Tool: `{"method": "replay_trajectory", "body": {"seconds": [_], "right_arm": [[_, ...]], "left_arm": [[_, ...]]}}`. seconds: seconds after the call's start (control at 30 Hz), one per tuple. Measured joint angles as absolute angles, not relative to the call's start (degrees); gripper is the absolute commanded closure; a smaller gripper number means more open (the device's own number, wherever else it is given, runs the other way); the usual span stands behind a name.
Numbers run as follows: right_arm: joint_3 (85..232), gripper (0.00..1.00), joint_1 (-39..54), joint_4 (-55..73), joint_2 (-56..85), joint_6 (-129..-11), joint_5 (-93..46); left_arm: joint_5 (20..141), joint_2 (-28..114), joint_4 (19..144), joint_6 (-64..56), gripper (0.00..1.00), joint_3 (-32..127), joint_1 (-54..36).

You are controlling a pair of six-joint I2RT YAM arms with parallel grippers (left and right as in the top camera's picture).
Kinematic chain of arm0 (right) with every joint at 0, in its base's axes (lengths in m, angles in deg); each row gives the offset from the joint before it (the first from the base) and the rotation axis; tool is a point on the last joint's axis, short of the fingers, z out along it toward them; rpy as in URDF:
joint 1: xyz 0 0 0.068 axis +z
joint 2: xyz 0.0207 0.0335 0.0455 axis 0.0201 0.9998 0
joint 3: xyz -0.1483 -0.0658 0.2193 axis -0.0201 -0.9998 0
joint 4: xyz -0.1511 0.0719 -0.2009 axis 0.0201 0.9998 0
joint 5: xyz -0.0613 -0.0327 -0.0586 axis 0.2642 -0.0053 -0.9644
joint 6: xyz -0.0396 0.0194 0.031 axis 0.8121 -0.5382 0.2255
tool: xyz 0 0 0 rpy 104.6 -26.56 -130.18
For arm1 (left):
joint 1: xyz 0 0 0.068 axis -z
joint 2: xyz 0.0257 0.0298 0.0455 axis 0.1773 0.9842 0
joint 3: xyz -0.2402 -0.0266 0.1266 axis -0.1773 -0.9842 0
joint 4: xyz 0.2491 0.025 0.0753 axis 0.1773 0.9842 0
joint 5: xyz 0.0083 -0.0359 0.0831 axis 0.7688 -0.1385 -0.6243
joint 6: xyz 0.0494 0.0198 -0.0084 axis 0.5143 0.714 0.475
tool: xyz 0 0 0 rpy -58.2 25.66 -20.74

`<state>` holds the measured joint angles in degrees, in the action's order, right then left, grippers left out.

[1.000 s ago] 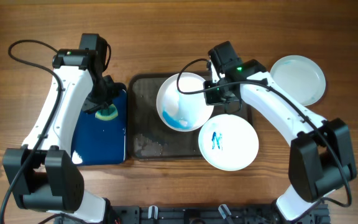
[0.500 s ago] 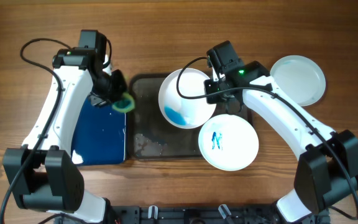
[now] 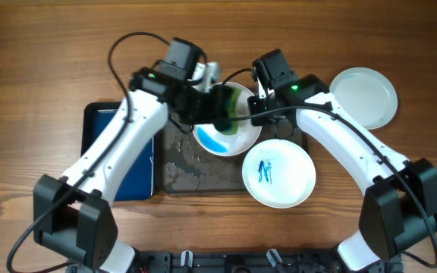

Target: Clean dirty plates on tray and stack at the side

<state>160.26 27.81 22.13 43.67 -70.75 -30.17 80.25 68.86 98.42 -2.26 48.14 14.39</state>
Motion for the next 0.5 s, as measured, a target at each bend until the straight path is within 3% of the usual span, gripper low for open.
{"method": "replay_trajectory", "body": {"seconds": [0.5], "right_arm": [[160.26, 0.95, 27.81, 21.67, 43.67, -70.94, -27.92]], "left_arm": [[73.32, 70.69, 95.29, -2.15, 0.96, 48.14, 20.27]]}}
